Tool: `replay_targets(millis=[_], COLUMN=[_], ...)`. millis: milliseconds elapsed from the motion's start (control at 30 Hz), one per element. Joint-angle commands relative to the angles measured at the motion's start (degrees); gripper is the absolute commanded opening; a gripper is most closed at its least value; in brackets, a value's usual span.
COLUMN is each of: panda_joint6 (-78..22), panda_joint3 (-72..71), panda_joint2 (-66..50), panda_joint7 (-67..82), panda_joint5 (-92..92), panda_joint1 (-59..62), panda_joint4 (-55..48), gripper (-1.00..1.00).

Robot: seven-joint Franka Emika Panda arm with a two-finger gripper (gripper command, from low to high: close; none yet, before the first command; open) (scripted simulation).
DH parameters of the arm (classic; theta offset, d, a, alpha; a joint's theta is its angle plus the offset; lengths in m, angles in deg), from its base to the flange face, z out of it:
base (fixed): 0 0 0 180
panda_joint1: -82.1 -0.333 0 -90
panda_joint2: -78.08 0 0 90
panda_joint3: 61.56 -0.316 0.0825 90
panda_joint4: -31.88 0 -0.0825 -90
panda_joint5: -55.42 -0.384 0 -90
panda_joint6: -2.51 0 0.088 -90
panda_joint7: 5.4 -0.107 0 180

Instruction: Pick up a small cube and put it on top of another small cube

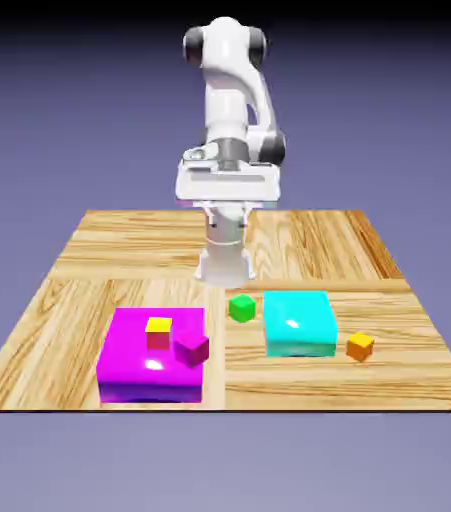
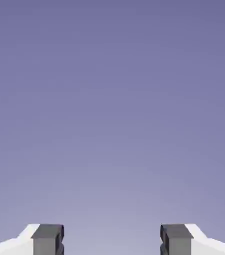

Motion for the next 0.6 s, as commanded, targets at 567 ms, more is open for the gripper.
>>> replay_targets(millis=[567], panda_joint6=[-44.9], panda_joint3=[13.9], panda_joint2=[-32.4], panda_joint7=[-10.1], panda_joint5=[-30.0], panda_joint1=[-2.2], panda_joint4=[1.1], gripper=[0.0])
